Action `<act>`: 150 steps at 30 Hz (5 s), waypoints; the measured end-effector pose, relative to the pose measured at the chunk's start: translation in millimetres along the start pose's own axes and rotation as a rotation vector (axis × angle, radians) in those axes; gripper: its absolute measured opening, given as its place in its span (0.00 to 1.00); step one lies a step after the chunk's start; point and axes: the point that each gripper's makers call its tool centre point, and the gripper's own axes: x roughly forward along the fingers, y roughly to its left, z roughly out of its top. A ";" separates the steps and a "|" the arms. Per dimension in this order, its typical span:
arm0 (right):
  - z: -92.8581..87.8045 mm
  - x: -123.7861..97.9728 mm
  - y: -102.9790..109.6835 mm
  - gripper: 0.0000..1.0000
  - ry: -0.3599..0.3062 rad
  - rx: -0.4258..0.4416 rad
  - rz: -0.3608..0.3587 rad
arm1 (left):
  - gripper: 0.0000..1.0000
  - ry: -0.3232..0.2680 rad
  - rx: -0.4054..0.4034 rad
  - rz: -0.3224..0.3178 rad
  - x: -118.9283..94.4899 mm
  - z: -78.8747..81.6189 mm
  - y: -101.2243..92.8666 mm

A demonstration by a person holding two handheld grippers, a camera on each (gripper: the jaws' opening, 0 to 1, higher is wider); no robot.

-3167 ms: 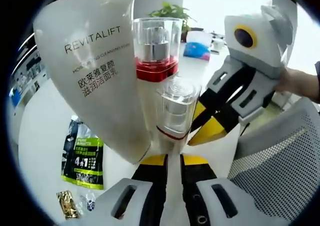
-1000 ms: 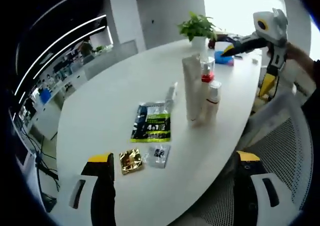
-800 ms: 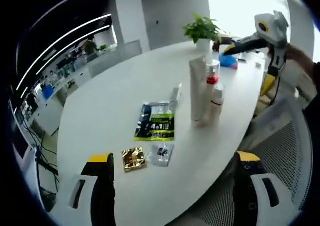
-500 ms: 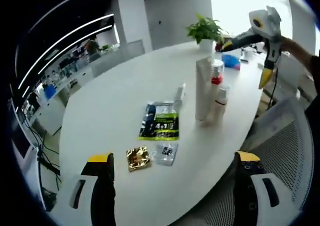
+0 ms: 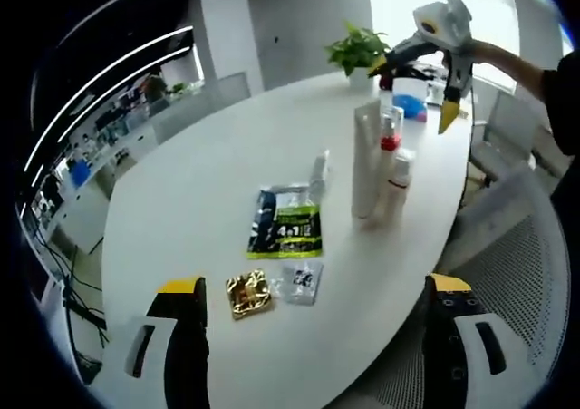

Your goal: Arrange the skincare products in the storage area until every visible bottle or jar stands upright without overlapping.

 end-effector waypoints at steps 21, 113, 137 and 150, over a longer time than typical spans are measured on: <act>-22.8 101.5 -41.1 0.89 0.064 -0.249 0.144 | 0.97 -0.004 -0.027 0.014 -1.9 -0.4 10.0; 165.3 107.9 32.2 0.17 0.037 -0.841 0.224 | 0.33 0.015 0.341 0.201 41.8 72.8 41.7; 187.1 54.7 64.6 0.18 -0.104 -0.899 0.221 | 0.19 -0.127 0.368 0.196 16.1 74.4 21.1; 203.9 25.7 52.2 0.22 -0.259 -0.721 0.131 | 0.19 -0.282 0.345 0.238 -22.4 93.5 16.0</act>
